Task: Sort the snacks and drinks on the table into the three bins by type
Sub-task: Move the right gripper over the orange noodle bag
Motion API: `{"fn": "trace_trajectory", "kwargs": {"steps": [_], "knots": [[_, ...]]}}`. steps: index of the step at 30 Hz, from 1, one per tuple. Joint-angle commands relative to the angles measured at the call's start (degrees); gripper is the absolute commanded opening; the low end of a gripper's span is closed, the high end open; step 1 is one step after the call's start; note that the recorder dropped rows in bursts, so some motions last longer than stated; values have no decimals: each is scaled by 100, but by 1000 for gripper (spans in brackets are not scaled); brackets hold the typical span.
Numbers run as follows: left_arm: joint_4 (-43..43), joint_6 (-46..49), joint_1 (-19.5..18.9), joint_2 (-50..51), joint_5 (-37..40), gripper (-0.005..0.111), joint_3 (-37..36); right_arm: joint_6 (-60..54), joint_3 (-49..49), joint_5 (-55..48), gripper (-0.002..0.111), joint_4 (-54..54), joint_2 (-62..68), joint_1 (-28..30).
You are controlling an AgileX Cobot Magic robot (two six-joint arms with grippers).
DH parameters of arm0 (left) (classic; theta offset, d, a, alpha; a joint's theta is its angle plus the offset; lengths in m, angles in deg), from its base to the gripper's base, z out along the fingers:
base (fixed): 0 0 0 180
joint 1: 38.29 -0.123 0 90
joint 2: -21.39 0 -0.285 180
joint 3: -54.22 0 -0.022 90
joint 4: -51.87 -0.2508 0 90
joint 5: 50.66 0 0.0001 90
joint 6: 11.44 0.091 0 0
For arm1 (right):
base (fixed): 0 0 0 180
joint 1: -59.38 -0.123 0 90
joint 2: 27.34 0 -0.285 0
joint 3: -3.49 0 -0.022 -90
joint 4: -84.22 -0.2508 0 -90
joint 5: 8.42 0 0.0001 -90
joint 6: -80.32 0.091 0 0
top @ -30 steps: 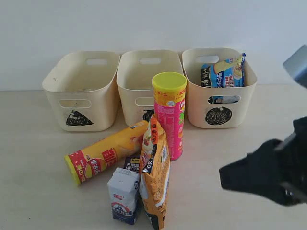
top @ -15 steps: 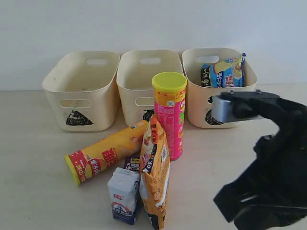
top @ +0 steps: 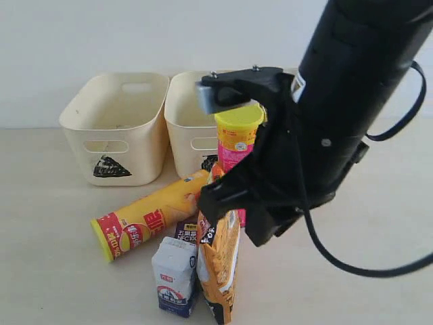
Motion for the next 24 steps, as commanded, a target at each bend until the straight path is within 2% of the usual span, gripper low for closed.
{"fn": "trace_trajectory", "kwargs": {"steps": [1,2,4,8,11,16,20,24], "knots": [[20,-35,47,-19,-56,4,19,157,-378,-20,67,148,339,-22],[20,-35,47,-19,-56,4,19,237,-417,-20,78,161,431,-22],[20,-35,47,-19,-56,4,19,377,-455,-20,88,245,588,-22],[20,-35,47,-19,-56,4,19,481,-471,-20,88,285,833,-22],[20,-35,47,-19,-56,4,19,1034,-471,25,88,653,949,-22],[20,-35,47,-19,-56,4,19,1877,-471,497,88,1248,990,-22],[20,-35,47,-19,-56,4,19,2109,-471,1043,88,1289,1016,-22],[20,-35,47,-19,-56,4,19,2258,-471,1151,88,1306,1204,8]]}}
